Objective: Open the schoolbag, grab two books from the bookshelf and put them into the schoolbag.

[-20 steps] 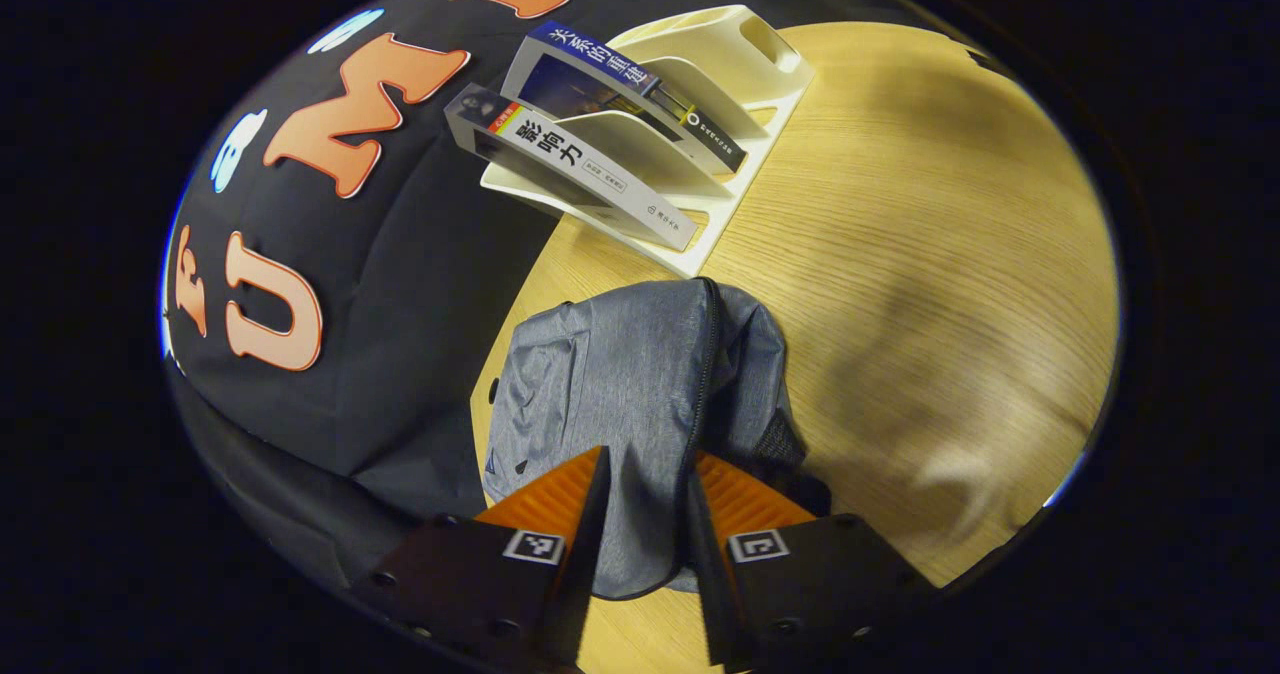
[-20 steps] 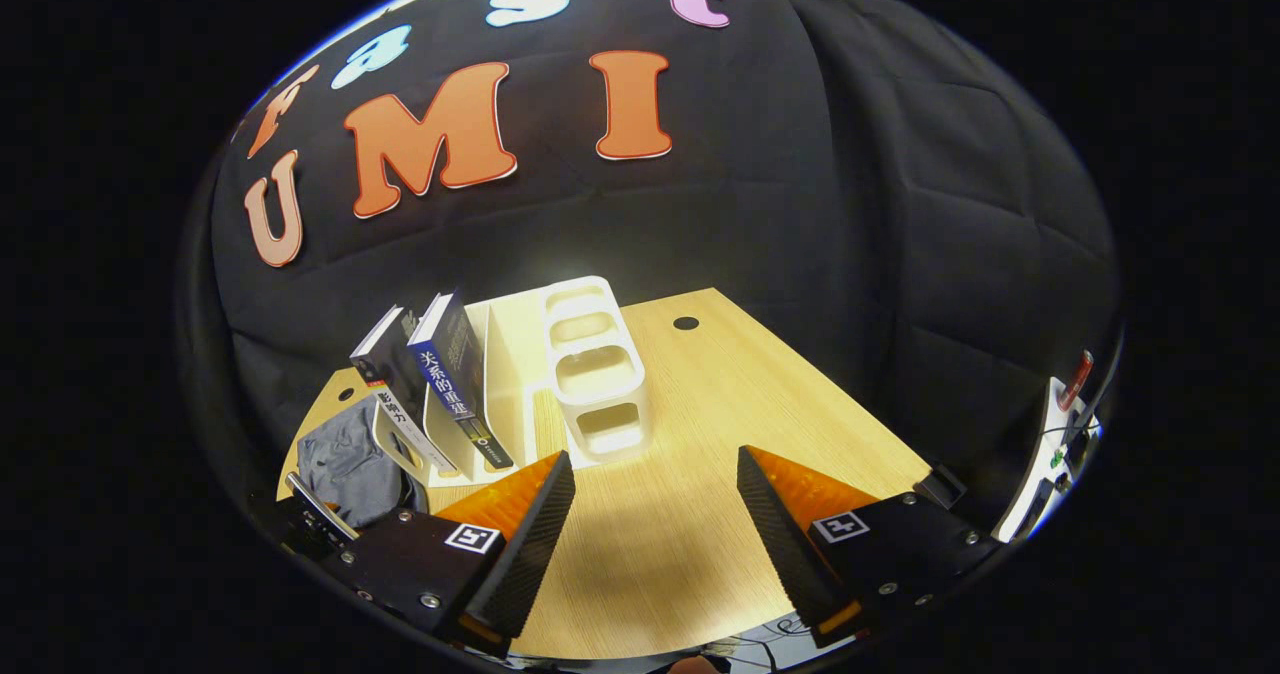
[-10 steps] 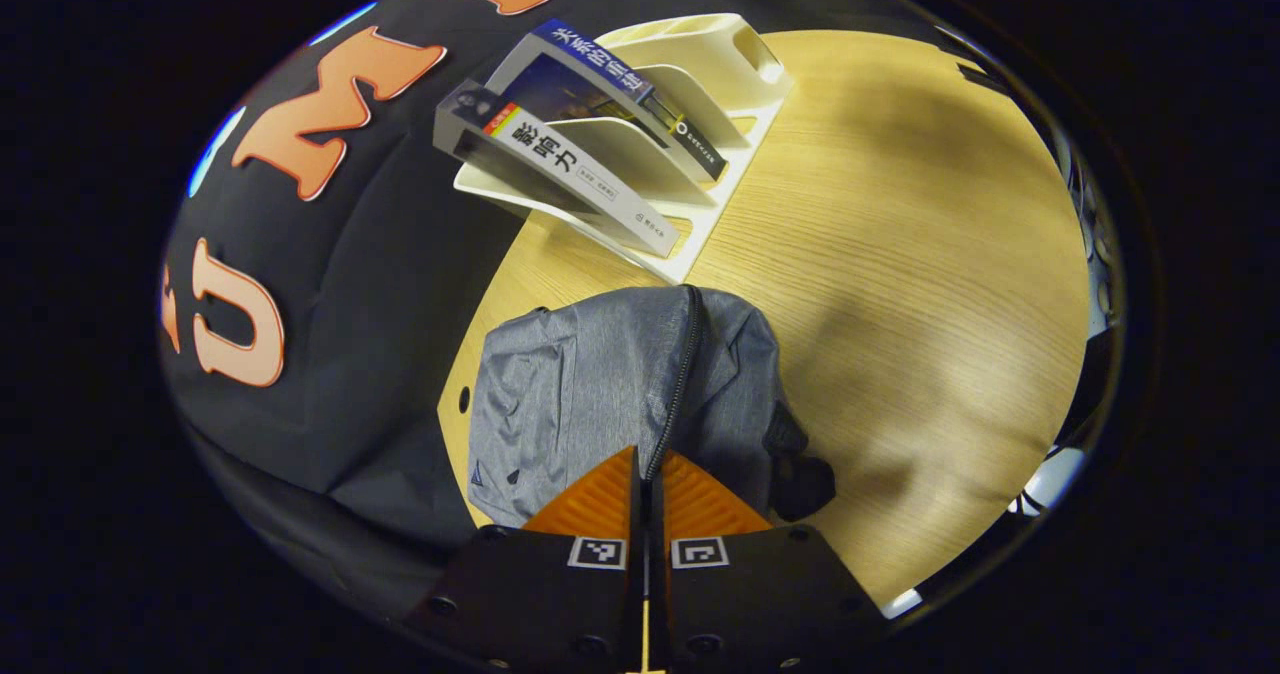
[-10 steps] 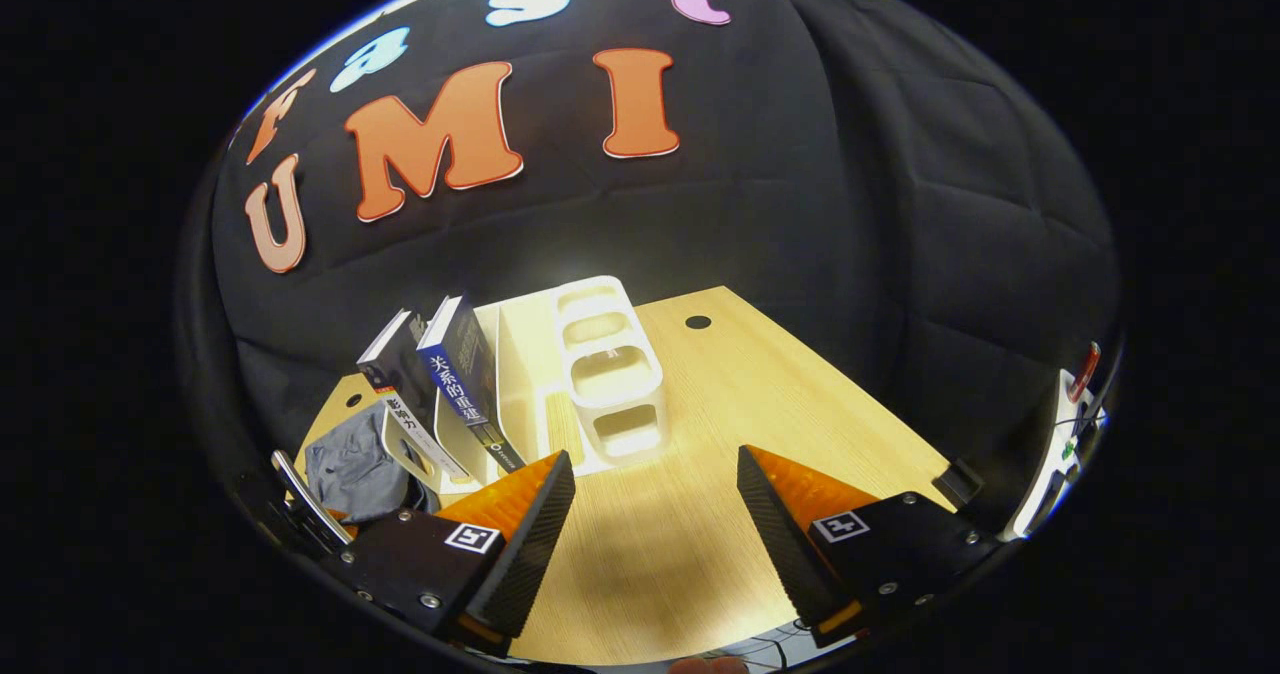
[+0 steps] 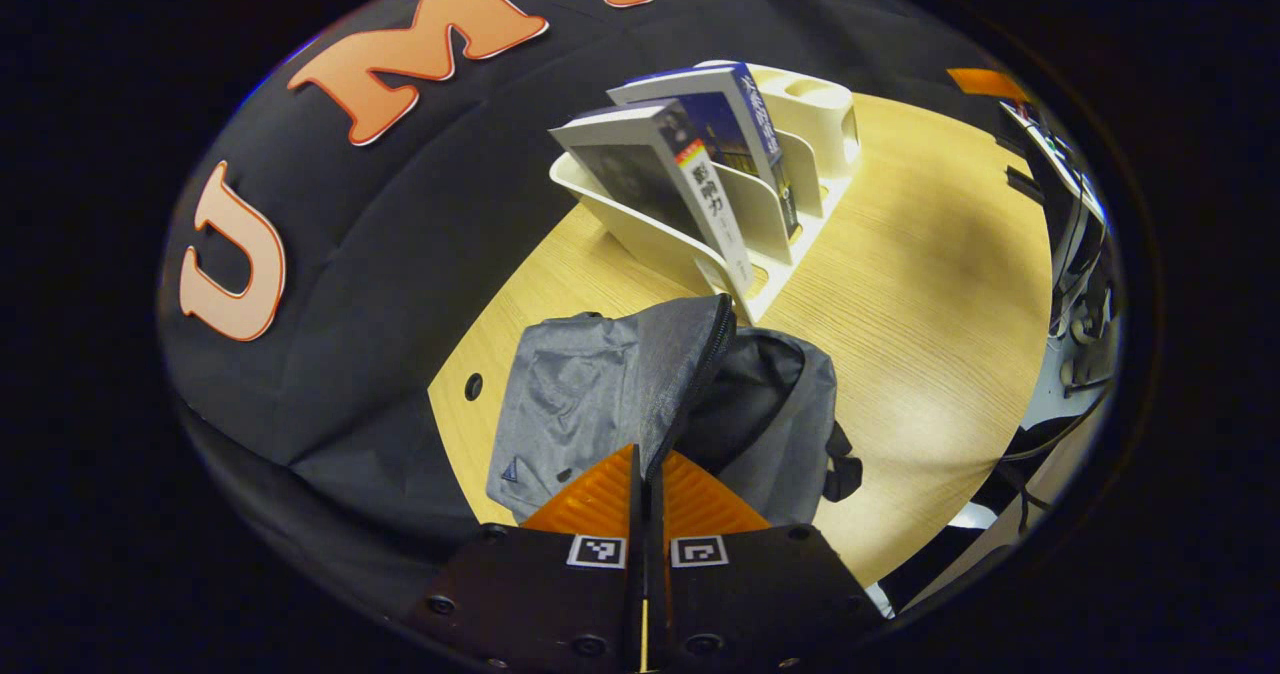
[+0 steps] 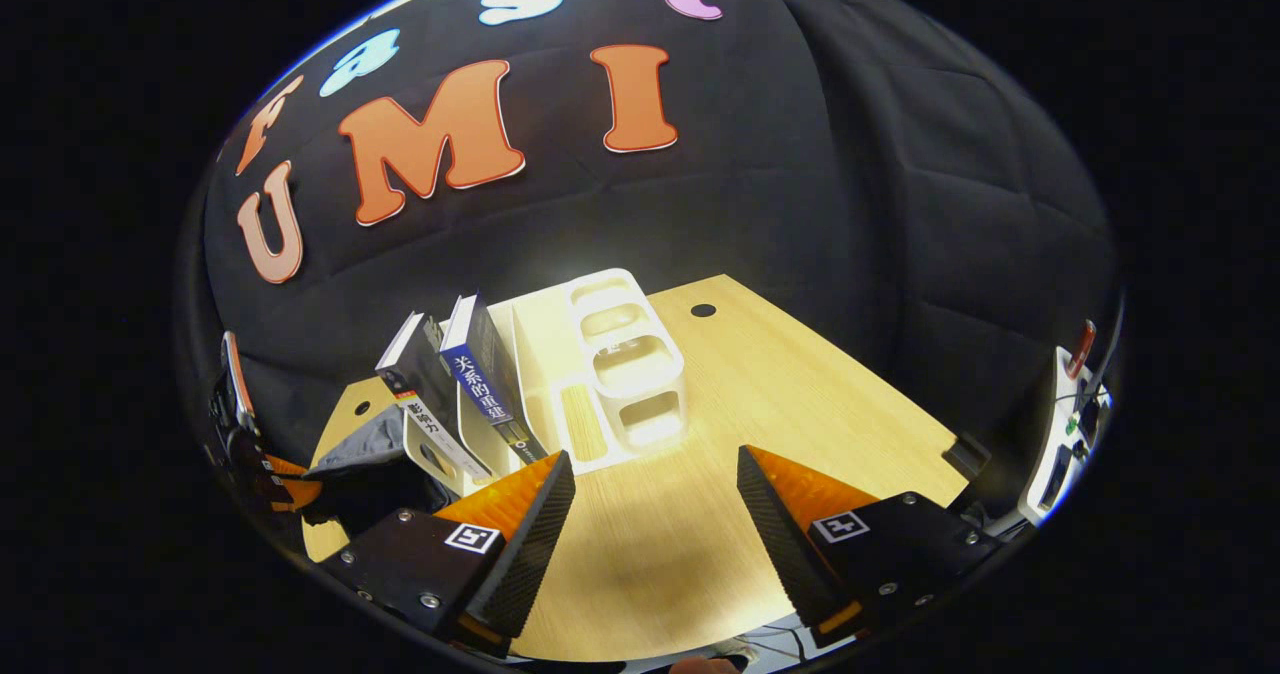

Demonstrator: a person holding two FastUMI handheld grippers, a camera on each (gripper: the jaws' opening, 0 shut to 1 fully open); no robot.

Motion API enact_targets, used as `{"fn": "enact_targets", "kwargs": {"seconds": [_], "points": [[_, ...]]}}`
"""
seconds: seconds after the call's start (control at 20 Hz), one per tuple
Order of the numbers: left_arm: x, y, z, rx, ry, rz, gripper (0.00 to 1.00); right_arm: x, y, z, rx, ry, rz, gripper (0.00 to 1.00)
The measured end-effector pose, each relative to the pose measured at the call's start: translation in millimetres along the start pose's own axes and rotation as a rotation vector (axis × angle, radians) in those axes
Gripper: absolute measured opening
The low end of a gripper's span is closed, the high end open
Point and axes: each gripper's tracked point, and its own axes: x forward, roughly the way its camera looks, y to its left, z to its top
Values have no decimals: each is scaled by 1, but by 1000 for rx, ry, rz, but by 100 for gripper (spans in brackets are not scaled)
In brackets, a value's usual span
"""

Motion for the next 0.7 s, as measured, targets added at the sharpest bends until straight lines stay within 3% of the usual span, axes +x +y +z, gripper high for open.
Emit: {"fn": "enact_targets", "kwargs": {"seconds": [0.25,0.55,0.7], "points": [[-8,56,15,-14,-32,-4,2,-17,10,-9,11,5,-49,98],[-22,103,42,13,-105,9,2,-38,38,-9,-1,-3,-52,98],[-29,117,47,12,-133,6,2,-50,69,2,-24,14,-1,98]]}}
